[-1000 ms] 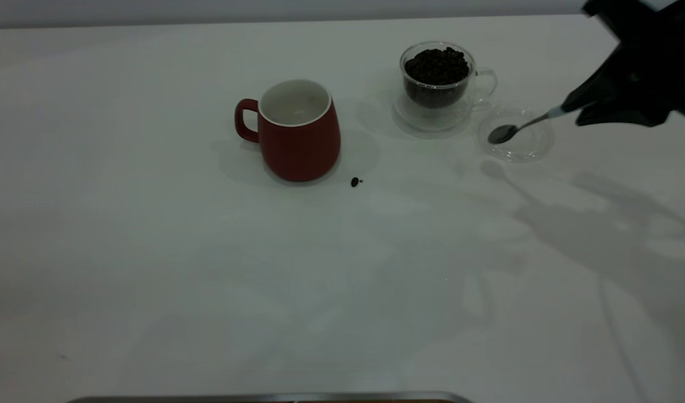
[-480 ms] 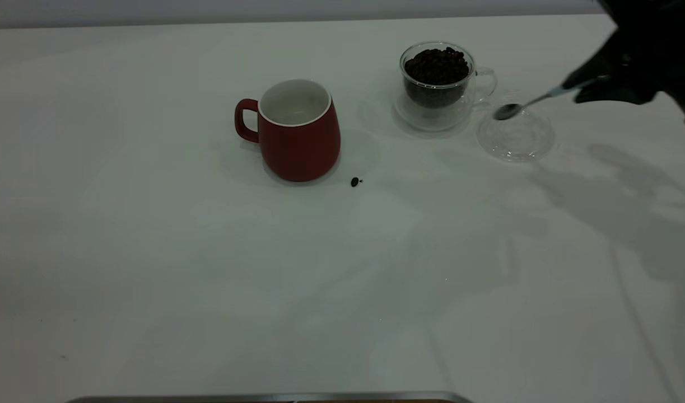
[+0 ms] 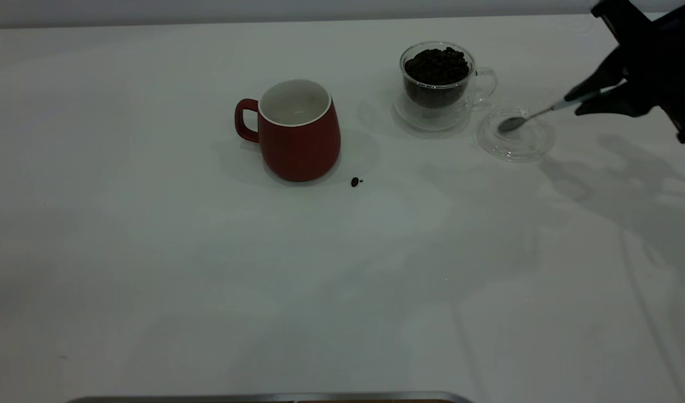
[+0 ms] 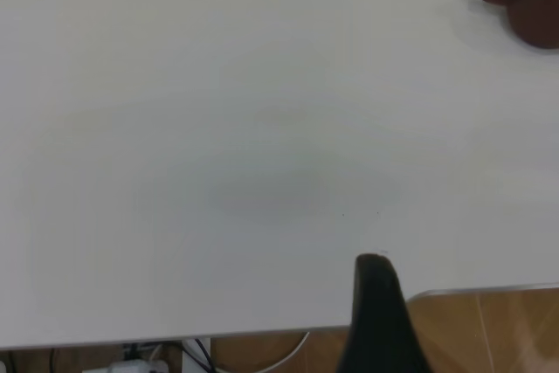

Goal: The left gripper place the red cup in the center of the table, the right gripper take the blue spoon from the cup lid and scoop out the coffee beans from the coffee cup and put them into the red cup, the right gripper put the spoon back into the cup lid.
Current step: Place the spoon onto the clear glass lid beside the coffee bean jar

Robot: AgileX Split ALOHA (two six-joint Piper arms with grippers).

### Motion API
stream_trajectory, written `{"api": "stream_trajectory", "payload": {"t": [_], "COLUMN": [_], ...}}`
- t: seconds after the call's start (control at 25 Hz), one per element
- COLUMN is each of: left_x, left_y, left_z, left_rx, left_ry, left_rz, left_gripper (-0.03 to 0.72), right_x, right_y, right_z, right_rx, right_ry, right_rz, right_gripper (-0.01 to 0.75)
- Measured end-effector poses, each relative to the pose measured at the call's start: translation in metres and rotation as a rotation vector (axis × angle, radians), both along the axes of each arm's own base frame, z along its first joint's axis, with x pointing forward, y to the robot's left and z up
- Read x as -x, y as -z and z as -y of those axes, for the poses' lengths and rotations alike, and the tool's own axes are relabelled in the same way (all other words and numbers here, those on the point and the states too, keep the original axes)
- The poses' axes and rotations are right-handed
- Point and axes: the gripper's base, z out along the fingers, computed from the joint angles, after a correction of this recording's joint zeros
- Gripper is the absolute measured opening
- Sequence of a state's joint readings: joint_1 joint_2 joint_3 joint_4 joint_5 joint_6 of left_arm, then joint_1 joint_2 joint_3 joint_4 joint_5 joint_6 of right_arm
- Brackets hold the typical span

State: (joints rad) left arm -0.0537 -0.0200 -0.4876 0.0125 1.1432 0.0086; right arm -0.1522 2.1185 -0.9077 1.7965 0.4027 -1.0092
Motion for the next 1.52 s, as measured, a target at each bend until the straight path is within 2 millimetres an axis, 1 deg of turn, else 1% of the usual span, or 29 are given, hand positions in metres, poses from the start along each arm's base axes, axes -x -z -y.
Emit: {"api": "stream_trajectory", "payload": {"t": [0.12, 0.36, 0.6, 0.88, 1.08, 1.32, 1.44, 1.52], "left_x": [0.000, 0.000, 0.000, 0.000, 0.000, 0.000, 0.000, 0.000], "left_y": [0.000, 0.000, 0.000, 0.000, 0.000, 0.000, 0.000, 0.000], "left_z": [0.000, 0.000, 0.000, 0.000, 0.000, 0.000, 0.000, 0.000], "left_rx": [0.000, 0.000, 0.001, 0.001, 0.001, 0.001, 0.001, 0.001], "left_ry": [0.000, 0.000, -0.001, -0.001, -0.001, -0.001, -0.001, -0.001], "left_rz": [0.000, 0.000, 0.000, 0.000, 0.000, 0.000, 0.000, 0.000], "left_gripper": [0.580, 0.580, 0.580, 0.580, 0.580, 0.580, 0.580, 0.580], "right_x": [-0.003, 0.000, 0.003, 0.005, 0.006, 0.011, 0.015, 0.017], "right_y": [0.009, 0.027, 0.042, 0.049, 0.050, 0.066, 0.074, 0.079], "right_z": [-0.002, -0.008, -0.011, -0.012, -0.012, -0.016, -0.018, -0.017], "right_rx": [-0.042, -0.111, -0.146, -0.155, -0.157, -0.206, -0.221, -0.212], "right_ry": [-0.005, -0.029, -0.039, -0.040, -0.040, -0.054, -0.055, -0.047], "right_rz": [-0.011, -0.041, -0.074, -0.092, -0.096, -0.129, -0.151, -0.169], "right_gripper": [0.116, 0.116, 0.137, 0.156, 0.158, 0.171, 0.169, 0.131]}}
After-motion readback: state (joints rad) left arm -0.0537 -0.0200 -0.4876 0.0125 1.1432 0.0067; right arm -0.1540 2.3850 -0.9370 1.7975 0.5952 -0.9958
